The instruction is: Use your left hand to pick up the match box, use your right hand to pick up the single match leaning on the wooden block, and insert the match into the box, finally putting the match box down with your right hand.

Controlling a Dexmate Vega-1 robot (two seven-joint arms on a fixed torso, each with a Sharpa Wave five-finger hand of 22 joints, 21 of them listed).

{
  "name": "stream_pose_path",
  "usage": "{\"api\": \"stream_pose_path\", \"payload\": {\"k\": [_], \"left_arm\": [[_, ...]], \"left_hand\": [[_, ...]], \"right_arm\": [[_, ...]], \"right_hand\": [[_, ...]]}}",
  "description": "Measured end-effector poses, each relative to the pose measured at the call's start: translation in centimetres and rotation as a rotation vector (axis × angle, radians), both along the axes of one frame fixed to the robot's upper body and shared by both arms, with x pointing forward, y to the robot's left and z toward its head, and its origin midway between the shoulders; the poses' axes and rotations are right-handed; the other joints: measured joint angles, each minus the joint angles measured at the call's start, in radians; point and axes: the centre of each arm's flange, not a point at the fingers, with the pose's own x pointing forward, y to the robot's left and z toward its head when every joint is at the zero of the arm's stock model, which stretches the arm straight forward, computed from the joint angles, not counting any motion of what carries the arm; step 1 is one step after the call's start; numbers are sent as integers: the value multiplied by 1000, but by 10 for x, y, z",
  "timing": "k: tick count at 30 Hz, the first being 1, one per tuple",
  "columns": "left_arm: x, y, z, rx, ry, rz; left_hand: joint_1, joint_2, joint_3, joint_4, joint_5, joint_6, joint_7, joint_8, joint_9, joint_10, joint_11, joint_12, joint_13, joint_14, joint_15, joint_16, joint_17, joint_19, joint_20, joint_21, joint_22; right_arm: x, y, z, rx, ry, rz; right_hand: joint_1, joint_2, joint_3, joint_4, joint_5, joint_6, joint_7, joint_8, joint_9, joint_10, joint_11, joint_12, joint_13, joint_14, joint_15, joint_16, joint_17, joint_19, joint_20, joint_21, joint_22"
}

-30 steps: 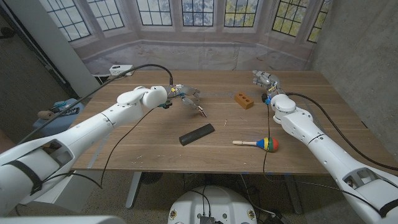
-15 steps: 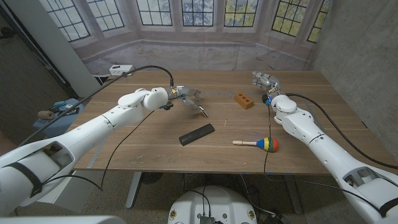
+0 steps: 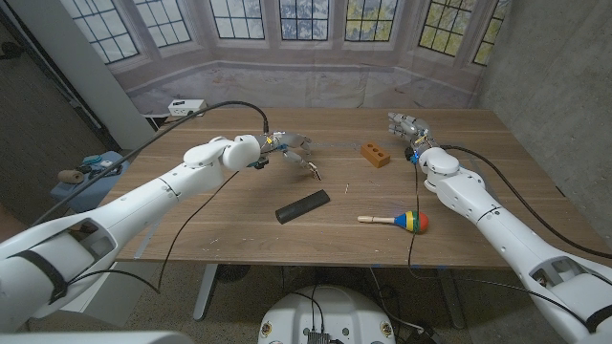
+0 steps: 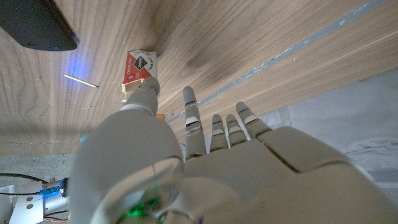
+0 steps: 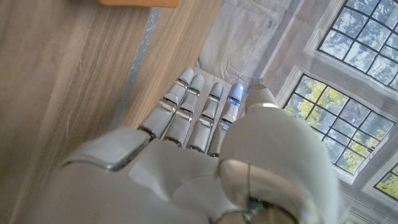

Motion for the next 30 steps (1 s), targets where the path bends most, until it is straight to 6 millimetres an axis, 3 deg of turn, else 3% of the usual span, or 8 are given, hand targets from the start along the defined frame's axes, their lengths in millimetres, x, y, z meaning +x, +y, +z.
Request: {"api": "stream_pose_path", "payload": {"k": [30], "left_arm": [[5,-21,9,-10,-27,-13]], "left_hand": [[-5,5,0,0,-7,-11,0,0,-4,0,0,0,0,0,0,0,-3,0,0,0,-3]], "right_arm": [[8,-16,-2,-15,19,31]], "right_hand": [[-4,4,0,0,0,4,4,0,0,-4,-4,0,0,0,0,1,0,-5,5,0,0]]}}
